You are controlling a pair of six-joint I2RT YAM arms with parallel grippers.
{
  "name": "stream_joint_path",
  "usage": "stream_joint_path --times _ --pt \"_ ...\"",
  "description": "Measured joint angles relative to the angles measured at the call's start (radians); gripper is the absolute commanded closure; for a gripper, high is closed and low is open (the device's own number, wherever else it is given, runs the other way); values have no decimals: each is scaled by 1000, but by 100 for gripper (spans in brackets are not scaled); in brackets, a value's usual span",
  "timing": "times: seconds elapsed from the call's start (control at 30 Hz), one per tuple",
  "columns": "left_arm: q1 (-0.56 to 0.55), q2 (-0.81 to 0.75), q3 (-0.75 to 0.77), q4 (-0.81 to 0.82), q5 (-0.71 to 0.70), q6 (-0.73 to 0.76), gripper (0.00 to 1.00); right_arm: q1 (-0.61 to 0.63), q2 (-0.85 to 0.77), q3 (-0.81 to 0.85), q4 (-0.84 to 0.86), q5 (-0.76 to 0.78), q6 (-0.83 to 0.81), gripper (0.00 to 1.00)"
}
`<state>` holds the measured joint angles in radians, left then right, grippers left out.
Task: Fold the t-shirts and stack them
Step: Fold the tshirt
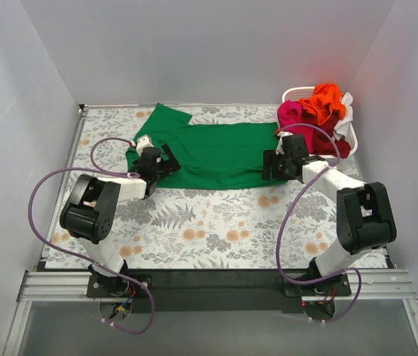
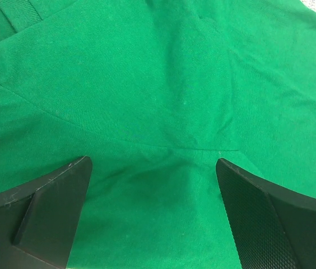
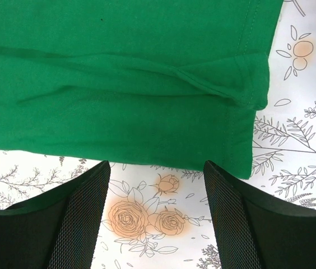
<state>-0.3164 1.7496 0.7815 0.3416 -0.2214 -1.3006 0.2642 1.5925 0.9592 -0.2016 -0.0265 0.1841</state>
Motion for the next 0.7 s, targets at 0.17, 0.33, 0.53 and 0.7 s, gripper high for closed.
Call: stream_joint_path --times 0.17,0.33,0.53,0.7 --pt "0 -10 -13 3 -4 -5 14 0 50 9 14 0 0 39" --pt "0 -30 -28 -13 -7 -10 13 0 109 7 20 5 -3 39" --pt "0 -78 -60 -63 -25 -24 13 1 100 -13 45 7 2 39" --pt "0 -125 -90 -110 -49 -39 12 1 63 -64 70 8 12 39"
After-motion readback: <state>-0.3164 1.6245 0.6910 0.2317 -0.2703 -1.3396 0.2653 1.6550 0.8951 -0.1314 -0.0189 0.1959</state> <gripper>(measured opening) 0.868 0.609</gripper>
